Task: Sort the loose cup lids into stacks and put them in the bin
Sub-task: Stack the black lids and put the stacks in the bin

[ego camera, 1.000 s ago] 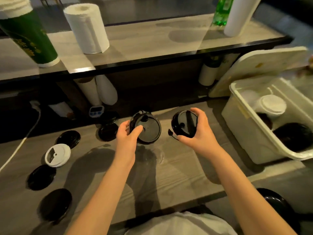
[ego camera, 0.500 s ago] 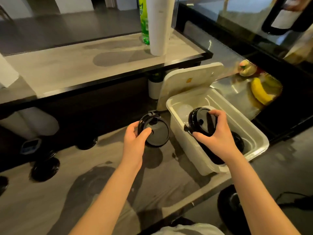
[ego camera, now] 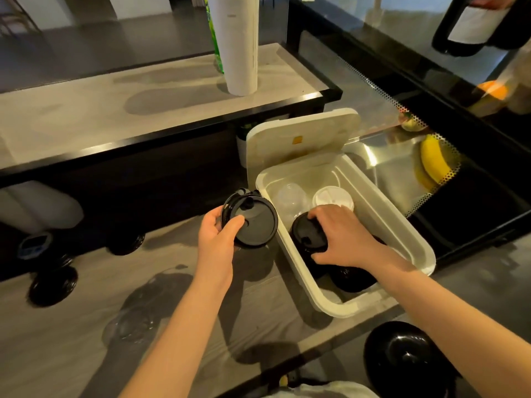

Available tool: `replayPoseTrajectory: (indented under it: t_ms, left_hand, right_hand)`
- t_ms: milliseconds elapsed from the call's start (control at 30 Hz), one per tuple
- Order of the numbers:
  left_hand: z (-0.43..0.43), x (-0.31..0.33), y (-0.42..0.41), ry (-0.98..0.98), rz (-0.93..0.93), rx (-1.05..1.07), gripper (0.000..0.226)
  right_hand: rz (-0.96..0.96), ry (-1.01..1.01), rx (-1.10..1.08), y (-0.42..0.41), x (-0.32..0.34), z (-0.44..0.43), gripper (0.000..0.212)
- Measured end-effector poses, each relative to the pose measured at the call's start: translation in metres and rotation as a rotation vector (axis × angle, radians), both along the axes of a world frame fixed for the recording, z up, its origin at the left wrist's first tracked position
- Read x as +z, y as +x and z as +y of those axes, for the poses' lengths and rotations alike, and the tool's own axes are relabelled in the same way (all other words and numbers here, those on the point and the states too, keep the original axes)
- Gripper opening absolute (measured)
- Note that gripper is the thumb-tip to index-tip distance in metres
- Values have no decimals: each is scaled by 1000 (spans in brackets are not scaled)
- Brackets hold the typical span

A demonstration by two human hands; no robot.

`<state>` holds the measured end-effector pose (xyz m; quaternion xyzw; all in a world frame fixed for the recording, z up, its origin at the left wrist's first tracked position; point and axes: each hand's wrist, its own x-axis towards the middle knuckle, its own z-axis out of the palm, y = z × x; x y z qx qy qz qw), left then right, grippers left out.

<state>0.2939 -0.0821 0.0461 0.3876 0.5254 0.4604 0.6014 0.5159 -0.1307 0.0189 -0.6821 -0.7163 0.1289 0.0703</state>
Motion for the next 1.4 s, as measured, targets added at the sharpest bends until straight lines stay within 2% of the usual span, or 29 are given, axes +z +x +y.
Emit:
replayPoseTrajectory:
  t_ms: [133, 300, 467, 633, 800, 933, 1067, 1133, 1200, 1267, 1400]
  left_hand:
    - [-5, 1, 4, 7, 18, 23, 34]
    - [-10, 1, 6, 19, 30, 37, 26]
    - [-12, 1, 11, 28, -1, 38, 22]
    - [-13, 0, 17, 19, -12, 35, 28]
    - [-12, 1, 27, 26, 21, -19, 19]
    - [-6, 0, 36, 23, 33, -68, 19]
    - [2, 5, 48, 20, 70, -140, 18]
    - [4, 10, 56, 11, 83, -214, 12]
    - [6, 14, 65, -2, 73, -291, 13]
    - [7, 17, 73, -9, 98, -365, 11]
    - [4, 21, 86, 2, 193, -460, 10]
  right_hand:
    - [-123, -66, 104, 3, -7, 7, 70]
    - [-166, -129, 159, 9, -6, 7, 76]
    - [-102, -148, 175, 13, -4, 6, 62]
    - [-130, -103, 110, 20, -5, 3, 67]
    - [-229, -48, 166, 18, -9, 4, 64]
    - [-95, 13, 131, 19, -4, 3, 57]
    - [323, 275, 29, 18, 16, -1, 61]
    - [488, 258, 53, 16, 29, -5, 74]
    - [416, 194, 120, 14, 36, -8, 95]
    - [320, 175, 137, 11, 35, -8, 107]
    - [260, 201, 94, 13, 28, -5, 103]
